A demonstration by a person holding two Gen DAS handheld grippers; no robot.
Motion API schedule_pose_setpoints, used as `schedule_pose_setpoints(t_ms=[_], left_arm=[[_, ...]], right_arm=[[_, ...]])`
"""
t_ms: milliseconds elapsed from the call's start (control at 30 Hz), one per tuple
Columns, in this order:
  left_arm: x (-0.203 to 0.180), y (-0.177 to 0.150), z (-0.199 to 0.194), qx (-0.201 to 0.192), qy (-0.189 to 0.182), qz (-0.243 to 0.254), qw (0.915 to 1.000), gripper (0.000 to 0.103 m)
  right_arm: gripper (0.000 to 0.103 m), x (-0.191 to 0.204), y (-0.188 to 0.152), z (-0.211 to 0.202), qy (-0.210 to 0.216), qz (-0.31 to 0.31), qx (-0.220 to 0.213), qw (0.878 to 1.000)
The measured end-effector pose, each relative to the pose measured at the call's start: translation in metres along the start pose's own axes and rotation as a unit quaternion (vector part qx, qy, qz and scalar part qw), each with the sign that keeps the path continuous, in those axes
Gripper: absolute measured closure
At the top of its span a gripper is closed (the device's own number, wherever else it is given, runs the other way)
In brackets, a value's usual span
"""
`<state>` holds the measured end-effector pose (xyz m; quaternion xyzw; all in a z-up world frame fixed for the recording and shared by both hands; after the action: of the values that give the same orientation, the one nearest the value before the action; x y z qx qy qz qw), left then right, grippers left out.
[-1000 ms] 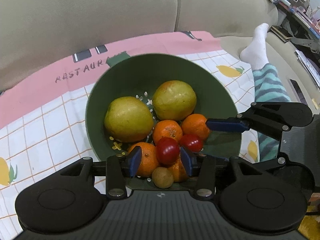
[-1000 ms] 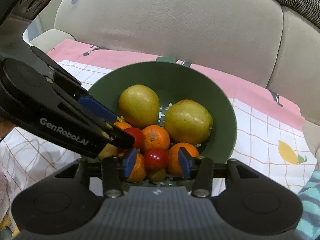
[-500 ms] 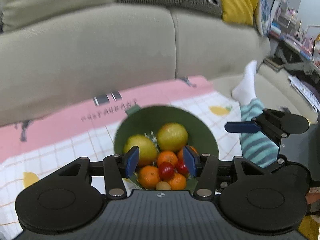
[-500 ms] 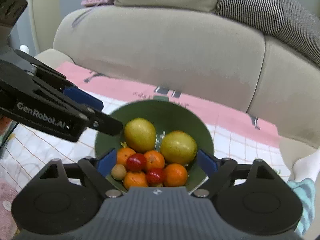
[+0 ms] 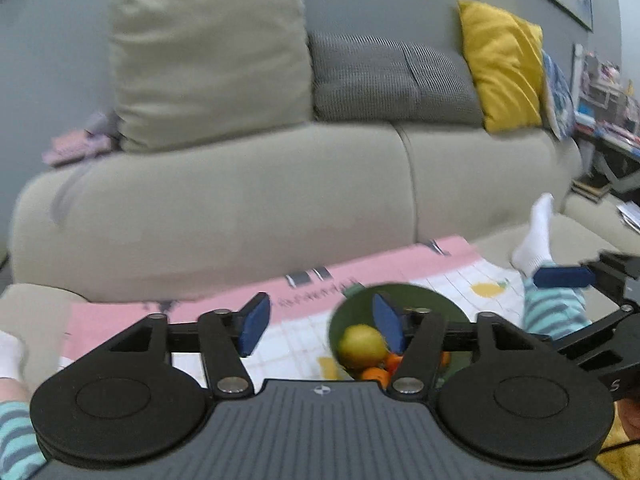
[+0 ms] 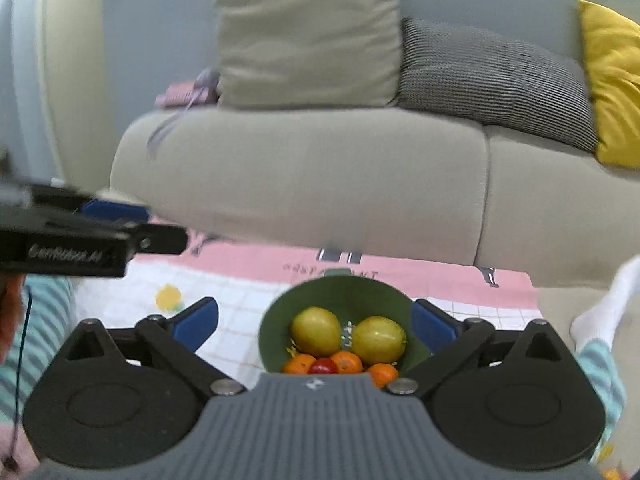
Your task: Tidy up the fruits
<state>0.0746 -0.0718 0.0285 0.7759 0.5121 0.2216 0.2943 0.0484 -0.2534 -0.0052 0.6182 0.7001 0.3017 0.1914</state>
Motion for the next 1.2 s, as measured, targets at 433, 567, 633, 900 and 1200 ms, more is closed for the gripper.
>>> schedule_pose_setpoints(t_ms=[433, 567, 633, 900, 1200], left_arm=[[0.01, -0.051, -0.017, -0.038, 0.112, -0.041, 0.9921, 0.01], [0.007, -0.064, -0.001, -0.007, 0.103, -0.042, 0.9938, 0.01], [0.007, -0.069, 0.008, 0.01, 0.102, -0.038, 0.9941, 0.01], [0.006, -0.082, 0.036, 0.07, 0.103, -0.034, 0.9917, 0.01], [0.006, -0.09, 0.056, 0.109, 0.107, -0.026, 0.9879, 0.01]], right_arm=[[0.004, 0.037, -0.049, -0.014, -0.022, 0.034, -0.042, 0.998], [0.004, 0.034, -0.059, -0.003, -0.043, 0.048, -0.037, 0.997], [0.004, 0.033, -0.062, 0.003, -0.051, 0.053, -0.032, 0.997], [0.004, 0.028, -0.076, 0.034, -0.075, 0.041, 0.012, 0.996], [0.004, 0.025, -0.08, 0.052, -0.072, 0.042, 0.031, 0.996]])
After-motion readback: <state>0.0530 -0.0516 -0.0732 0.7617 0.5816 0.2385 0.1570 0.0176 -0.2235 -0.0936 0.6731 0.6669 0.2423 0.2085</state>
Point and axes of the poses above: each gripper's, at about its wrist camera, not at the fingertips, and z roughly the way its jaws point, x to its left, y to its top, the point moved 4 cm from there along z, roughly the way its jaws point, and after that the axes turned 15 degrees about x, right-handed, at the moved point
